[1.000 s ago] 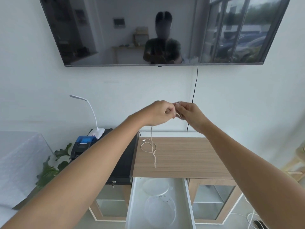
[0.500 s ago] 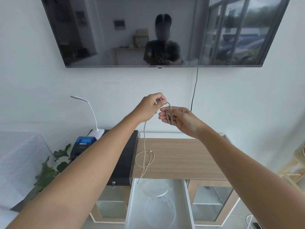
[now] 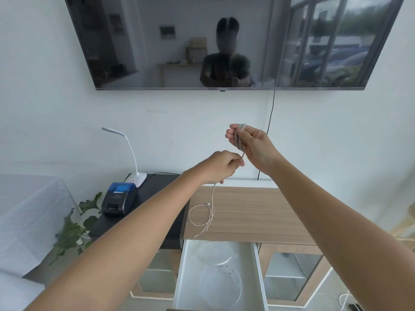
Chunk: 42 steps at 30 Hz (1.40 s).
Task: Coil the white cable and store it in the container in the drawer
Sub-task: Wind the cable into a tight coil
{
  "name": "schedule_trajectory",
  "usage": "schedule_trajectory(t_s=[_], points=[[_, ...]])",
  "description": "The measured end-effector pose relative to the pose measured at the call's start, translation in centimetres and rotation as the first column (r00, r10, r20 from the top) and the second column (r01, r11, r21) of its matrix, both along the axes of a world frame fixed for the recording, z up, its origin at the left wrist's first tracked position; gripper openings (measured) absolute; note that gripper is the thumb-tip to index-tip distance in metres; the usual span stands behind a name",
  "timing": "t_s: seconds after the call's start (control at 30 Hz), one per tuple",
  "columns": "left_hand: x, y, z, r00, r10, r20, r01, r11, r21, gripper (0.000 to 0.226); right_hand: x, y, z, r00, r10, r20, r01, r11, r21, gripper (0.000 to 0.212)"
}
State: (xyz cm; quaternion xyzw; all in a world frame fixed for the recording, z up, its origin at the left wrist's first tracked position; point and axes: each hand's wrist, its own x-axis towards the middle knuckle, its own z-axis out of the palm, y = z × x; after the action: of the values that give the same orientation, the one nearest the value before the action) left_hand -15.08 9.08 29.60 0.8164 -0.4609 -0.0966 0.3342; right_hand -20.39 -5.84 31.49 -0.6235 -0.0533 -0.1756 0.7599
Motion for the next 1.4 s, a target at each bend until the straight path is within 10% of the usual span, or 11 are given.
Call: schedule_trajectory(t_s=[0.2, 0.37, 0.77, 1.03, 1.4], points=[[0.6, 1.1, 4.1, 0.979, -0.001, 0.203, 0.003, 1.000, -0.010, 0.022, -1.0, -0.7, -1.1, 0.995, -0.040, -0.093, 0.000, 0.920, -0.393, 0.034], [2.5, 1.6, 5.8, 0.970, 0.084, 0.228, -0.058, 0.991, -0.117, 0.017, -1.9, 0.0, -0.8, 0.948, 0.176, -0.266, -0.198, 0.979, -0.056, 0.046], [3.2, 0.5, 3.1, 0.986, 0.145, 0.079, -0.107, 0.926, -0.363, 0.018, -2.7, 0.8, 0.5, 0.947, 0.311, -0.074, -0.309, 0.950, 0.036, 0.030], [0.2, 0.2, 1.2, 0.984, 0.131, 0.119, -0.110, 0.980, -0.167, 0.041, -1.3, 1.4, 2.8, 0.981, 0.182, 0.072, -0.188, 0.977, 0.099, 0.031], [0.0, 1.4, 7.1, 0.950, 0.010, 0.312, 0.004, 0.999, -0.043, 0.018, -1.1, -0.4, 0.3, 0.997, -0.005, -0.072, -0.017, 0.952, -0.306, 0.046]])
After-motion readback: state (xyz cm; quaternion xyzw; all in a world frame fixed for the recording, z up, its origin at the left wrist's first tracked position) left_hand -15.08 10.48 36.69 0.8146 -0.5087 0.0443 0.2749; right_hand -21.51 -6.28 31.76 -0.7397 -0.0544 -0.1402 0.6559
